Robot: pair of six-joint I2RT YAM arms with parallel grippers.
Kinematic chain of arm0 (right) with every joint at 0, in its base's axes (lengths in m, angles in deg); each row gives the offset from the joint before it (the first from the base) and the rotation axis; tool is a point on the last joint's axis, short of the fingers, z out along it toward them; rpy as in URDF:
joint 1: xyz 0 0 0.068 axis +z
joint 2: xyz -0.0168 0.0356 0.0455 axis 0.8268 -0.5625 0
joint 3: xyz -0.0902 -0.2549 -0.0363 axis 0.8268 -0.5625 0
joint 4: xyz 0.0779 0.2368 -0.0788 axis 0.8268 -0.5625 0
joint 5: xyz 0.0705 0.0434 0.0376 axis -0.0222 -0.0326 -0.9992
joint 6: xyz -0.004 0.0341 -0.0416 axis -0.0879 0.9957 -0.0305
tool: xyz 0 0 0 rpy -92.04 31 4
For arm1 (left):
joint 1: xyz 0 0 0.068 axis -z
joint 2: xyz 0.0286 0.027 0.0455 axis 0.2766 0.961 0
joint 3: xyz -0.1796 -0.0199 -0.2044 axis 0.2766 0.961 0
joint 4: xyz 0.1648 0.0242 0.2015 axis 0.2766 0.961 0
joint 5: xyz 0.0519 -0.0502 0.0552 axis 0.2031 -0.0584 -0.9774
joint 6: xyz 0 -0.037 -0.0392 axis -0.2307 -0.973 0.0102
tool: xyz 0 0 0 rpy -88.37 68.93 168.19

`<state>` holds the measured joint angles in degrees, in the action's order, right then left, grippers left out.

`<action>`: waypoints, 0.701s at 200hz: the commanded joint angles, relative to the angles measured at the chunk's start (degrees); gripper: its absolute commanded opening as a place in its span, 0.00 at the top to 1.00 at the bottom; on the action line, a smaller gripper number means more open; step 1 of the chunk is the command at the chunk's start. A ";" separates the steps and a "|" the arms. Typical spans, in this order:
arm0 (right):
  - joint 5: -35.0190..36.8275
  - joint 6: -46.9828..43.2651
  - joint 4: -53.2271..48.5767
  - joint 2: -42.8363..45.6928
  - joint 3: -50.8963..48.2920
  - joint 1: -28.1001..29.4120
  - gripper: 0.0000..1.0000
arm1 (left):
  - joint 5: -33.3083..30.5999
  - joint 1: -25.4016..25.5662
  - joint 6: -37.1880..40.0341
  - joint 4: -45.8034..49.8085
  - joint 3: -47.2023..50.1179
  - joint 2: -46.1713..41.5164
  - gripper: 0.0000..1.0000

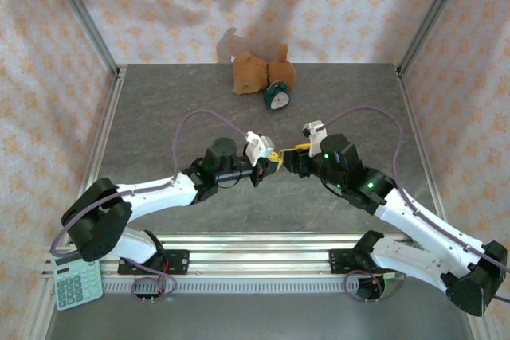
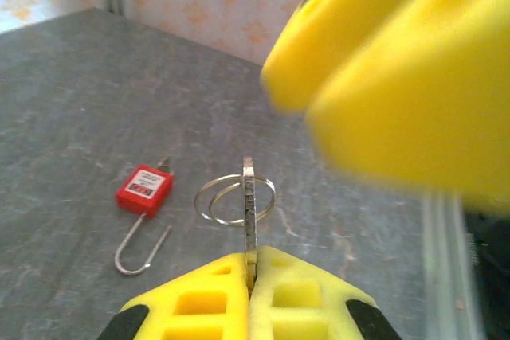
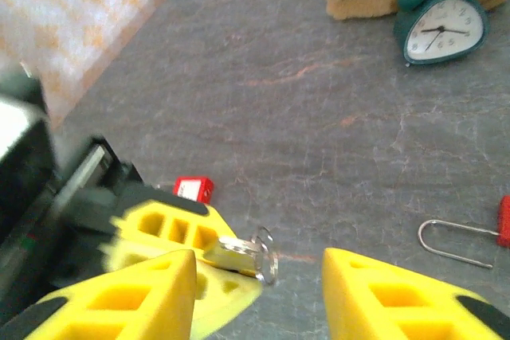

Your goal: Unlock with the key

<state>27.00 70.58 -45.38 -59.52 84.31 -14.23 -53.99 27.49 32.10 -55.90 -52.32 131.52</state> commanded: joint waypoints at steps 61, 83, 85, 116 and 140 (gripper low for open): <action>-30.28 4.73 22.80 -0.29 -10.26 -11.39 0.56 | 18.87 -5.92 -4.29 21.02 -2.41 -5.88 1.00; -33.65 5.86 25.30 -2.34 -10.79 -11.39 0.57 | 20.91 -6.42 -5.78 19.66 -2.48 -5.54 1.00; -34.01 5.99 25.54 -2.57 -10.87 -11.39 0.58 | 21.04 -6.43 -5.90 19.56 -2.42 -5.47 1.00; -36.85 8.21 29.42 -5.01 -11.79 -11.39 0.60 | 22.96 -6.90 -7.34 18.13 -2.88 -4.16 1.00; -38.27 8.80 30.44 -6.36 -12.01 -11.39 0.62 | 23.58 -7.00 -7.86 17.58 -3.19 -3.47 1.00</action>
<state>-7.49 77.88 -19.55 -65.14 73.06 -25.51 -33.49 21.27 25.74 -36.45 -55.16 127.23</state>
